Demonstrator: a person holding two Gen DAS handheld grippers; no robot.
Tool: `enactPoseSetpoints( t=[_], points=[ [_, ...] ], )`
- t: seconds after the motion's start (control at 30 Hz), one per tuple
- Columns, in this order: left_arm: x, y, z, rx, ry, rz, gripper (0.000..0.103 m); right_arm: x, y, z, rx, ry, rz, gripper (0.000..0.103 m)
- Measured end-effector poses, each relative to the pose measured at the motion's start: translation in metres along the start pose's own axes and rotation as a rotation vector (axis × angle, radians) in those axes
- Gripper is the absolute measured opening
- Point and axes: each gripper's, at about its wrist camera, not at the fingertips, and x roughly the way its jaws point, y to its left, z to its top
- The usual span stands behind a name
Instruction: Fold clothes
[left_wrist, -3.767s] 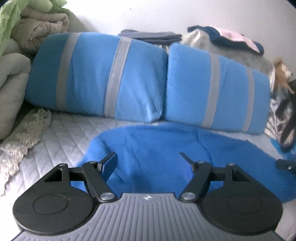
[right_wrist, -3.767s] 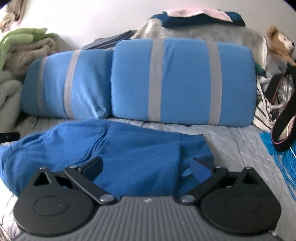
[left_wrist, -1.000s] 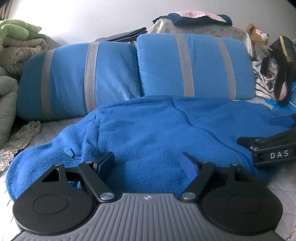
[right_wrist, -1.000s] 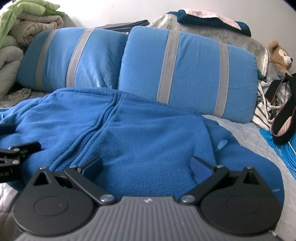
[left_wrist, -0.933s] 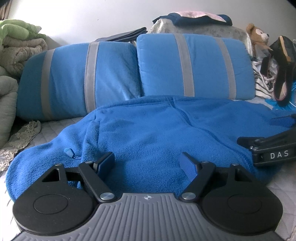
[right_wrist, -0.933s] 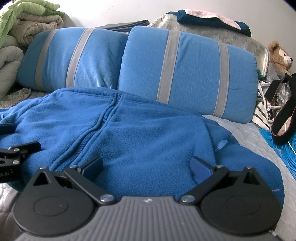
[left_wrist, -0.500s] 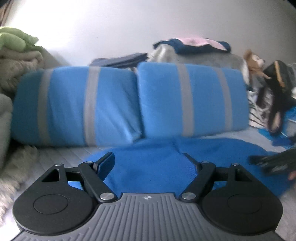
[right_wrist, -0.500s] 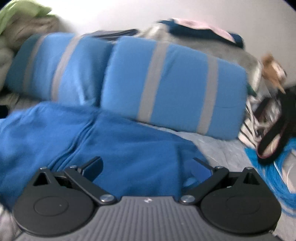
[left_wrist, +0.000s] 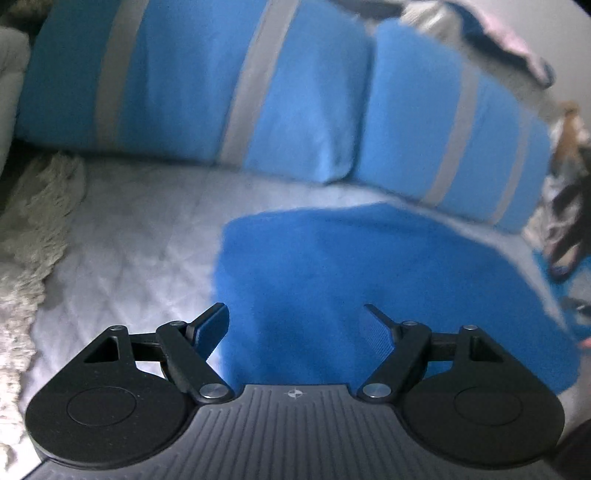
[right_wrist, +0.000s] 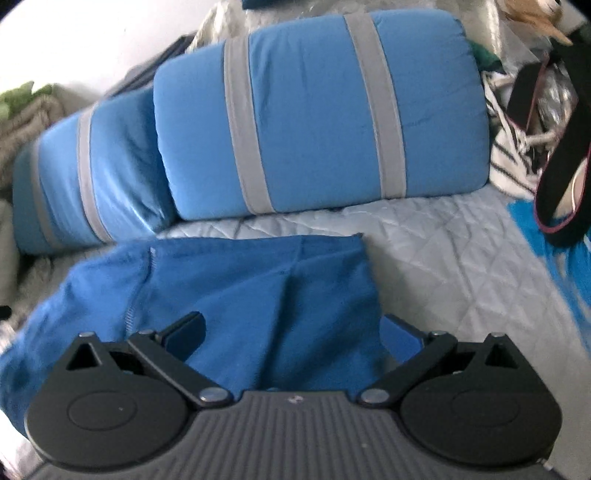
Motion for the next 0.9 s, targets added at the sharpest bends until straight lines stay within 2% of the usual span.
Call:
enactPoseSetpoints(
  t=[0.1,0.2,0.3,0.4,0.47,0.6,0.7,0.9],
  points=[
    [0.003,0.018,0.001,-0.009,0.014,-0.023,0.078,0.007,-0.015,0.007,0.007,0.036,0.077,0.103],
    [0.004,0.040,0.000,-0.105,0.011,-0.076,0.078,0.013,-0.034,0.011,0.065,0.084,0.141,0.103],
    [0.004,0.059,-0.002,-0.183,-0.014,-0.172,0.077,0.017,-0.053,0.014,0.107,0.112,0.171,0.103],
    [0.008,0.074,-0.002,-0.237,-0.015,-0.192,0.077,0.023,-0.077,0.014,0.178,0.137,0.212,0.103],
    [0.015,0.084,-0.001,-0.272,0.001,-0.199,0.077,0.030,-0.093,0.013,0.241,0.161,0.259,0.103],
    [0.032,0.103,-0.001,-0.319,0.062,-0.281,0.077,0.052,-0.124,0.005,0.381,0.249,0.362,0.103],
    [0.046,0.112,-0.004,-0.333,0.093,-0.336,0.077,0.066,-0.136,-0.002,0.398,0.292,0.386,0.103],
    [0.074,0.127,-0.011,-0.375,0.160,-0.497,0.077,0.090,-0.152,-0.011,0.455,0.348,0.502,0.103]
  ],
)
